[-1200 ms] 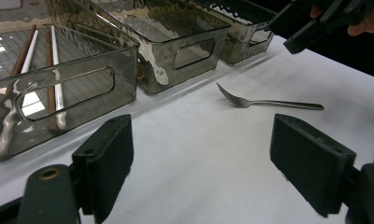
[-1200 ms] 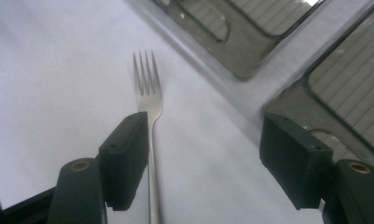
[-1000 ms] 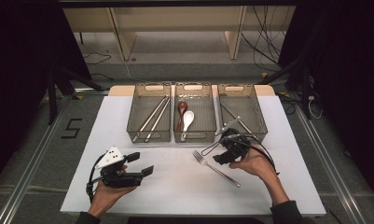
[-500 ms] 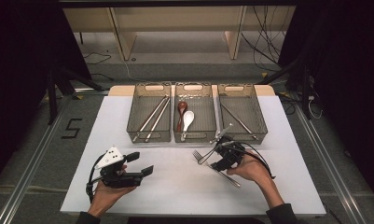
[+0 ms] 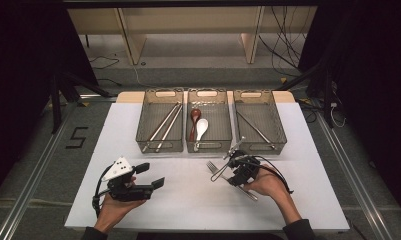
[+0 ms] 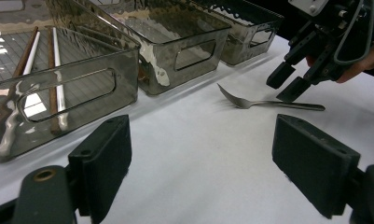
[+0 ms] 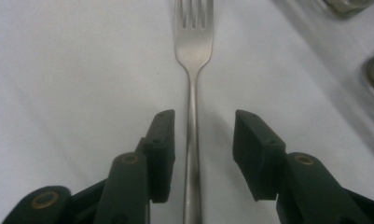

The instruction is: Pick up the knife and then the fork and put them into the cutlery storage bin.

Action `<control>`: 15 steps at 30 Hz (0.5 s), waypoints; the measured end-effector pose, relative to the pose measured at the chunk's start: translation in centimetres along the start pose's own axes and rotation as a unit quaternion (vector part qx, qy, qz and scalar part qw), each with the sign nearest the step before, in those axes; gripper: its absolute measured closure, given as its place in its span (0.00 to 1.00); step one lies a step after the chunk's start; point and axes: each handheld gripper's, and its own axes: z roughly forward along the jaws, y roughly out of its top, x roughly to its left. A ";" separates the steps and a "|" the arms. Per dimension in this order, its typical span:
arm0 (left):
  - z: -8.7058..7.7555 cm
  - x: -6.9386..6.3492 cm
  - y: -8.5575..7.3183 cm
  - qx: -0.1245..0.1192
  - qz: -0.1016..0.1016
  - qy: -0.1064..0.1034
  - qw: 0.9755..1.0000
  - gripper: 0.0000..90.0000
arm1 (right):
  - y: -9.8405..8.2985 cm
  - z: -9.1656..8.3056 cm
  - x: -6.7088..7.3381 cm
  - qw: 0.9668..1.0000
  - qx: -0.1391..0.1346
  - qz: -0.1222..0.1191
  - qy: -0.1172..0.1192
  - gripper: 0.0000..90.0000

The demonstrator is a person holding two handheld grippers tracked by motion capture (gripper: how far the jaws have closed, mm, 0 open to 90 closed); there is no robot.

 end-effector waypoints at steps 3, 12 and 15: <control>0.0 0.0 0.0 0.000 0.000 0.000 1.000 0.22 | 0.0 0.2 0.1 1.000 0.007 -0.005 0.000 0.70; 0.0 0.0 0.0 0.000 0.000 0.000 1.000 0.22 | 0.3 0.9 0.3 1.000 0.025 -0.009 -0.004 0.76; 0.0 0.0 0.0 0.000 0.000 0.000 1.000 0.22 | 0.3 1.1 0.2 1.000 0.028 -0.010 -0.004 0.78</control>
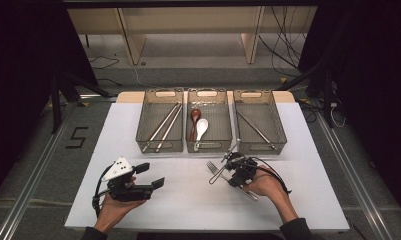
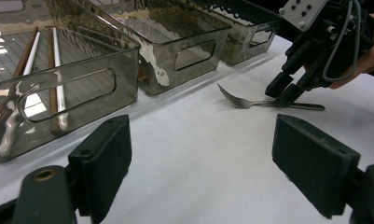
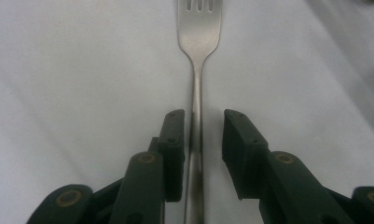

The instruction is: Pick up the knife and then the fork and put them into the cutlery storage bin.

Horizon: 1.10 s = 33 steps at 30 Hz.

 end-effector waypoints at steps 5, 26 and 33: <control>0.0 0.0 0.0 0.000 0.000 0.000 1.000 0.22 | 0.1 0.3 0.1 1.000 0.003 -0.003 -0.002 0.81; 0.1 -0.1 0.0 0.002 0.004 0.000 1.000 0.22 | 0.3 0.3 0.2 1.000 0.010 -0.006 0.002 0.90; 0.1 -0.1 0.0 0.002 0.004 0.000 1.000 0.22 | 0.5 0.4 0.4 1.000 0.015 -0.010 -0.001 0.93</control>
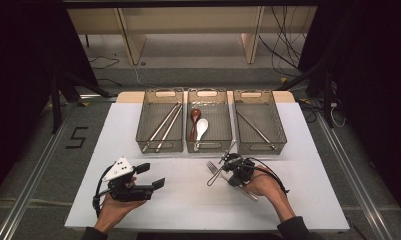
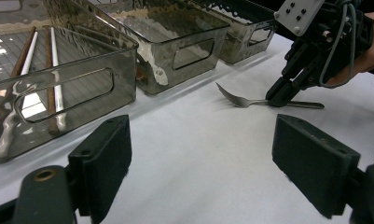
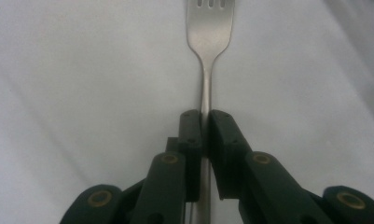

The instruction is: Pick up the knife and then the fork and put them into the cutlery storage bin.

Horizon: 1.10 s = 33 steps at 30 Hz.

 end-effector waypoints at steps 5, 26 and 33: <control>0.0 0.0 0.0 0.000 0.000 0.001 1.000 0.22 | -0.1 -0.1 0.0 1.000 0.003 -0.010 -0.002 0.94; 0.0 0.0 0.0 0.000 0.000 0.001 1.000 0.22 | -0.7 -2.9 -0.4 0.998 -0.066 0.002 0.011 0.95; 0.0 0.0 0.0 -0.001 0.000 0.002 1.000 0.22 | -0.6 -4.6 -0.6 0.995 -0.101 0.005 0.016 0.95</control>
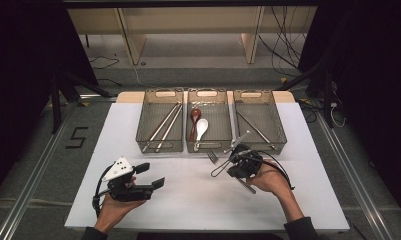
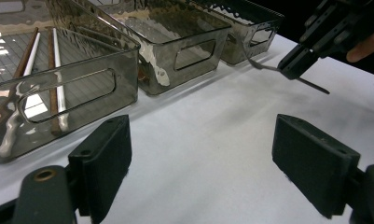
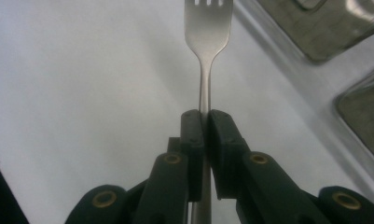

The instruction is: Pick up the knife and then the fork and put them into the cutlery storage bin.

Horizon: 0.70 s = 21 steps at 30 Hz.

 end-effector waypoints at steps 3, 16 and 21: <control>0.0 0.0 0.0 0.000 0.001 0.000 1.000 0.22 | 0.2 -0.9 -0.3 1.000 -0.020 0.006 0.006 0.95; 0.0 0.0 0.0 -0.001 -0.001 0.000 1.000 0.22 | 1.0 -4.9 -2.7 0.993 -0.109 0.043 -0.007 0.95; 0.0 0.0 0.0 -0.002 0.000 0.000 1.000 0.22 | 1.2 -6.1 -3.9 0.990 -0.130 0.059 -0.021 0.94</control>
